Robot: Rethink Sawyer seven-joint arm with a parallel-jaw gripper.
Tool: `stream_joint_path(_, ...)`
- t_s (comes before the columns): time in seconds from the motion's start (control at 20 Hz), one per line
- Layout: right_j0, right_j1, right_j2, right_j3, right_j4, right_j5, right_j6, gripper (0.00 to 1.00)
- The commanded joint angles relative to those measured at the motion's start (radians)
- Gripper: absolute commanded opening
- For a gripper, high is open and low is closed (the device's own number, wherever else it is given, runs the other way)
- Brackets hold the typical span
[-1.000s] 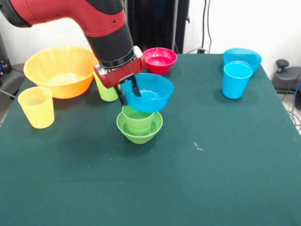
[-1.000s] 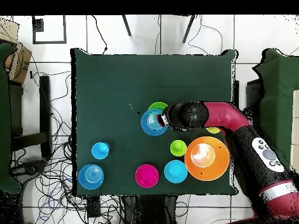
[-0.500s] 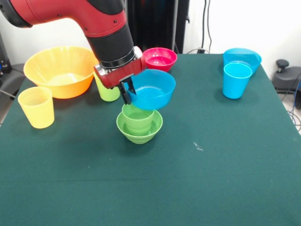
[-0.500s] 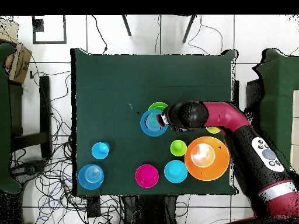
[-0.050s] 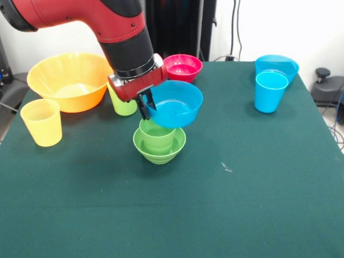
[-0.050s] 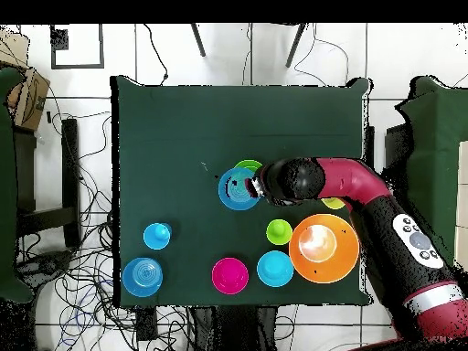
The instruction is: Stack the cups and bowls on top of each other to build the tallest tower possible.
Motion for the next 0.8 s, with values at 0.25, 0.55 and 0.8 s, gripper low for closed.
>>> stream_joint_path(0.25,0.030,0.011,-0.042,-0.081,-0.057,0.003,-0.068,0.00)
stream_joint_path(0.55,0.037,0.027,-0.039,-0.136,-0.046,0.053,-0.097,0.00)
stream_joint_path(0.8,0.026,0.037,-0.034,-0.146,-0.044,0.057,-0.118,0.00)
